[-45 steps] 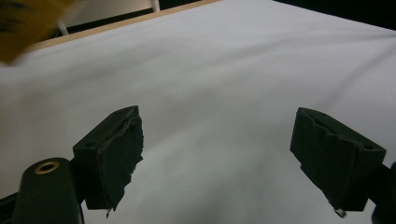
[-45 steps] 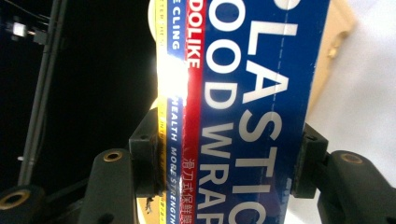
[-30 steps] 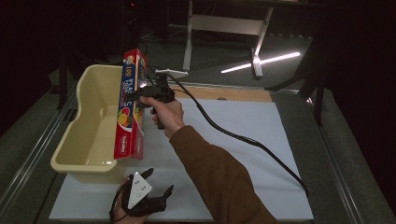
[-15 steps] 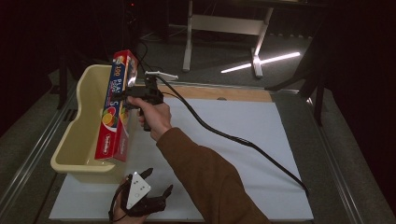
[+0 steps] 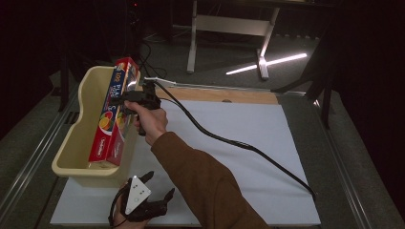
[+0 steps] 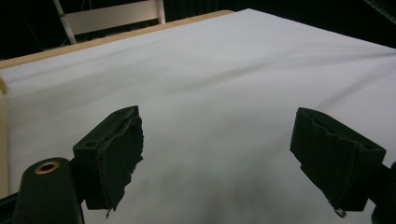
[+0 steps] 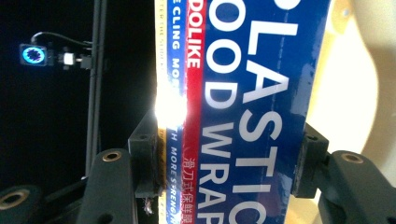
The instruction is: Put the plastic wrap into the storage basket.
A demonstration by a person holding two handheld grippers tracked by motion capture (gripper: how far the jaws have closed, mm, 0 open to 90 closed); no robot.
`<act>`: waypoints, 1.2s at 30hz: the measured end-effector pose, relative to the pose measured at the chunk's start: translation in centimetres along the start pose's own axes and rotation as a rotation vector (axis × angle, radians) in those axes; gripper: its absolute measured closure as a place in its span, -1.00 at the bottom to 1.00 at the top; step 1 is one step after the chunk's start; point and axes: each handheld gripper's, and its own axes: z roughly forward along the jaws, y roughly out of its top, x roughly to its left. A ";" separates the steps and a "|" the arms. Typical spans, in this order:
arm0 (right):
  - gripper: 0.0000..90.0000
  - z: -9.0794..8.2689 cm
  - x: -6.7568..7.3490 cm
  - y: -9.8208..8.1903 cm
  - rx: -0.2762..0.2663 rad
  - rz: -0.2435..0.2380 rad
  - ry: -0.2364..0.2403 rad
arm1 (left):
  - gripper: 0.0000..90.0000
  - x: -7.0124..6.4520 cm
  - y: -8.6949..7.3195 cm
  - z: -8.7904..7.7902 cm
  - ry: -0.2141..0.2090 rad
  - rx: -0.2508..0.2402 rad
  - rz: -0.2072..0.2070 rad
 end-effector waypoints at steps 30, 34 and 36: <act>-0.10 1.3 0.2 -0.2 -0.010 -0.018 -0.078 | -0.62 0.0 0.0 -0.1 0.003 -0.005 -0.006; -0.10 1.7 -0.1 -0.2 -0.007 0.006 -0.096 | -0.62 0.0 -0.1 -0.1 0.002 -0.007 -0.008; -0.10 1.9 -0.2 -0.2 -0.013 0.015 -0.101 | -0.62 0.1 0.0 -0.1 0.002 -0.007 -0.009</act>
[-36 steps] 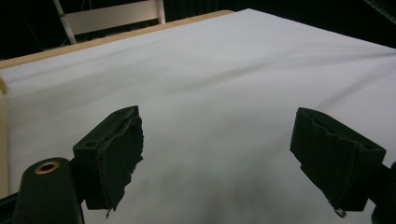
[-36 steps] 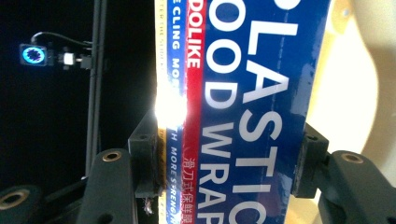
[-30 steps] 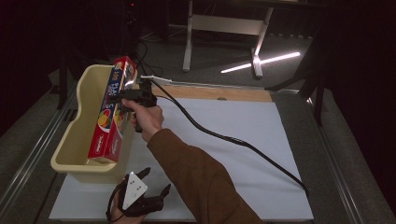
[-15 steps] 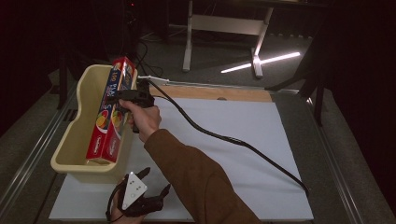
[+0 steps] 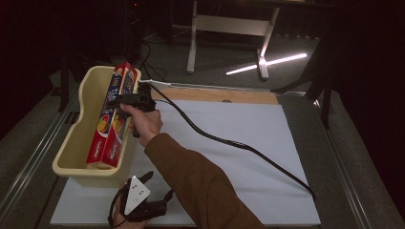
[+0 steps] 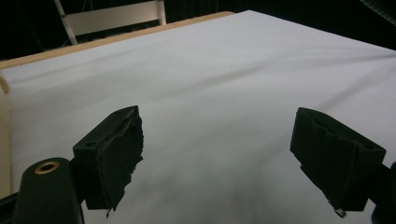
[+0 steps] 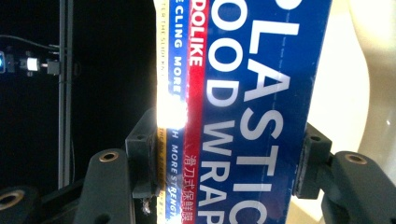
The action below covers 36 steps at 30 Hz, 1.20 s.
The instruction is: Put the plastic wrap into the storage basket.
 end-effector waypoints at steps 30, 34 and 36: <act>-0.18 1.4 -0.9 0.1 0.025 0.018 -0.115 | -0.62 0.1 0.0 -0.3 0.006 -0.005 -0.007; -0.20 1.2 -0.9 0.1 0.033 0.013 -0.129 | -0.62 0.1 0.0 -0.3 0.006 -0.003 -0.005; -0.20 1.1 -0.9 0.1 0.034 0.001 -0.155 | -0.62 0.1 0.0 -0.3 0.006 -0.003 -0.005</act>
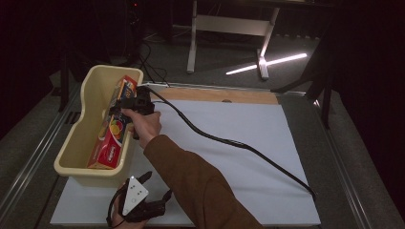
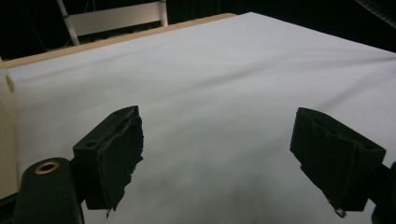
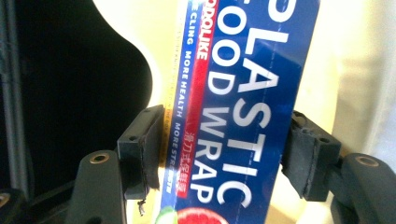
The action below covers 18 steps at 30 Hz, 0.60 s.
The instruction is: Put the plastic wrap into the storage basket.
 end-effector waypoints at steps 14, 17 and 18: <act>-0.09 -2.0 -0.1 0.4 0.025 -0.055 0.039 | -0.62 0.0 0.0 0.1 0.001 -0.002 -0.002; -0.10 -3.0 0.2 0.1 0.020 -0.138 0.025 | -0.62 0.2 0.0 0.1 0.002 -0.004 -0.007; -0.11 -3.2 0.3 -0.1 0.014 -0.173 0.010 | -0.62 0.2 0.0 0.1 0.003 -0.005 -0.009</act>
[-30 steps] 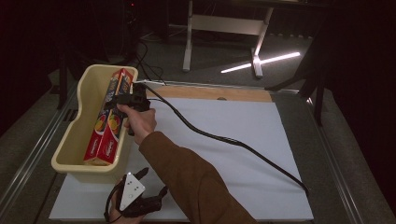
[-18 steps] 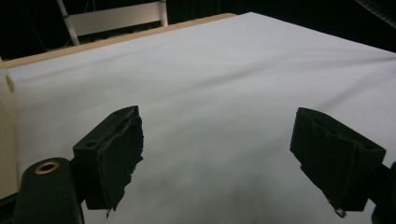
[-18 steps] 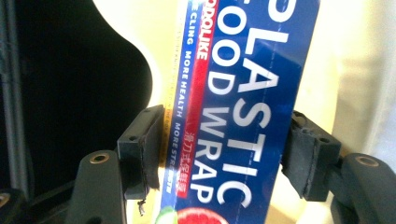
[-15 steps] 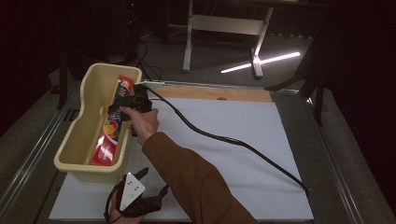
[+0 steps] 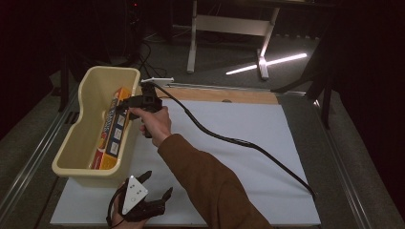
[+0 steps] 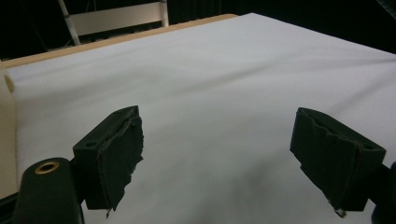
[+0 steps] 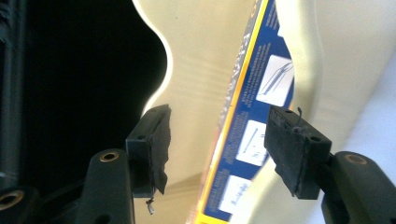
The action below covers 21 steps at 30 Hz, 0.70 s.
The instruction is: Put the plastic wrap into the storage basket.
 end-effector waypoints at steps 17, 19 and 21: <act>-0.12 -6.4 -0.1 -6.4 -0.136 -0.709 -0.380 | -0.62 0.1 0.1 0.1 0.011 0.001 0.004; -0.12 -7.1 -0.7 -7.5 -0.141 -0.731 -0.419 | -0.62 0.1 0.1 0.1 0.011 0.004 0.005; -0.14 -7.7 -1.4 -8.5 -0.150 -0.753 -0.453 | -0.62 0.1 0.1 0.2 0.011 0.005 0.006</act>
